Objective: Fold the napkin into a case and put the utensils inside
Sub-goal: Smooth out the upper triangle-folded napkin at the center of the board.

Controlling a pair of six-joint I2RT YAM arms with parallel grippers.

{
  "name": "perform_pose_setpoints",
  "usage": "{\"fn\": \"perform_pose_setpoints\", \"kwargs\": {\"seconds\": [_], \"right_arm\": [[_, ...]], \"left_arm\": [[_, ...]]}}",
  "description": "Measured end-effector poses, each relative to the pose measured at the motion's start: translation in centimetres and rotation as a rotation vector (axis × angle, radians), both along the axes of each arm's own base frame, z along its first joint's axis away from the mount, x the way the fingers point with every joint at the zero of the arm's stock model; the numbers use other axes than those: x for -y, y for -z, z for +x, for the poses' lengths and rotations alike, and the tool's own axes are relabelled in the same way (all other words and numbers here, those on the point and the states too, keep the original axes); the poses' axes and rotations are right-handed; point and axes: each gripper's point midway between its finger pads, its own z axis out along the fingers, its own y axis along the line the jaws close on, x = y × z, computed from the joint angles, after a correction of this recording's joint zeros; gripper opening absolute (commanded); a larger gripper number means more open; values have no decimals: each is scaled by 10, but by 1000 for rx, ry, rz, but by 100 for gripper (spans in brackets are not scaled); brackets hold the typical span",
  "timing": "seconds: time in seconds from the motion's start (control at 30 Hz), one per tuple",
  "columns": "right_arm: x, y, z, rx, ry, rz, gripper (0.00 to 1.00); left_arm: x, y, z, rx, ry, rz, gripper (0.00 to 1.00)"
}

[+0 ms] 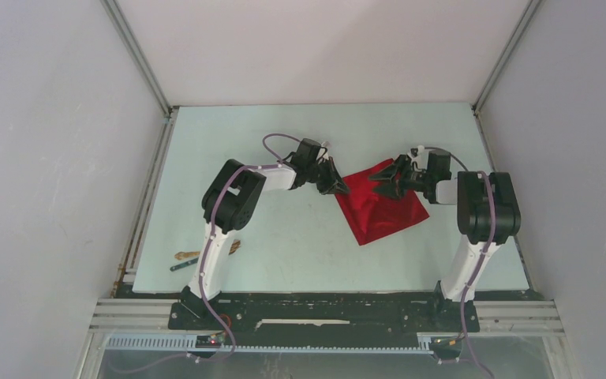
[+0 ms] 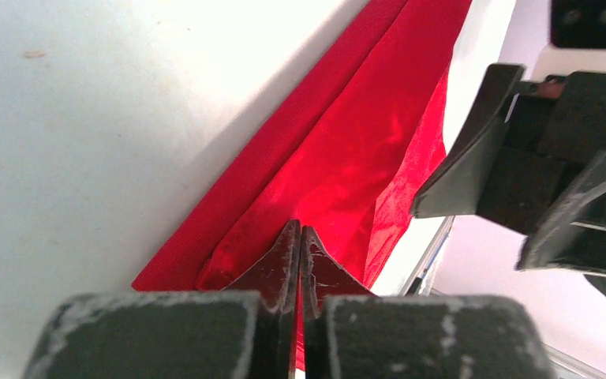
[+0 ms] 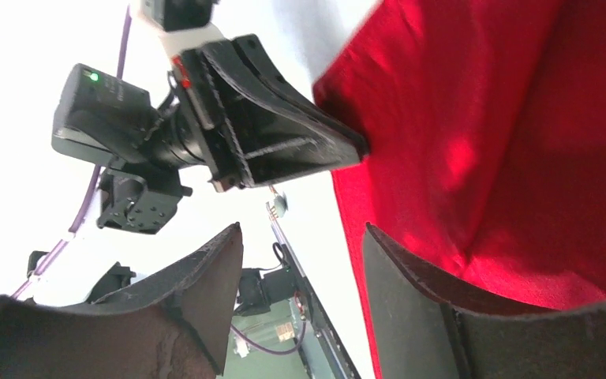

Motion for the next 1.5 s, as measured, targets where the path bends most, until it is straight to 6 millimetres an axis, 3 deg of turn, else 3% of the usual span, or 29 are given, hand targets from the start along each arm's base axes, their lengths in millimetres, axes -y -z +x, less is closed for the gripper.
{"fn": "perform_pose_setpoints", "kwargs": {"seconds": [0.13, 0.27, 0.43, 0.6, 0.73, 1.1, 1.23, 1.37, 1.43, 1.5], "right_arm": [[2, -11, 15, 39, 10, -26, 72], [7, -9, 16, 31, 25, -65, 67], [-1, -10, 58, 84, 1, -44, 69], [1, 8, 87, 77, 18, -29, 70], [18, 25, 97, 32, 53, 10, 70], [54, 21, 128, -8, 163, 0, 71], [72, 13, 146, -1, 187, -5, 73], [97, -3, 139, -2, 228, -91, 76], [108, -20, 125, -9, 257, -198, 76], [114, -49, 106, 28, 283, -346, 77]], "left_arm": [[0, 0, 0, 0, 0, -1, 0], [0, 0, 0, -1, 0, -1, 0], [0, 0, 0, -1, 0, -2, 0], [0, 0, 0, -7, -4, -4, 0], [0, 1, -1, -7, -7, -12, 0], [0, 0, -1, -11, -6, -22, 0], [1, 0, -2, -14, -2, -25, 6], [0, 0, -3, -22, 0, -24, 20], [1, -2, -4, -32, 0, -30, 27], [2, -8, -6, -42, -1, -42, 33]]}}
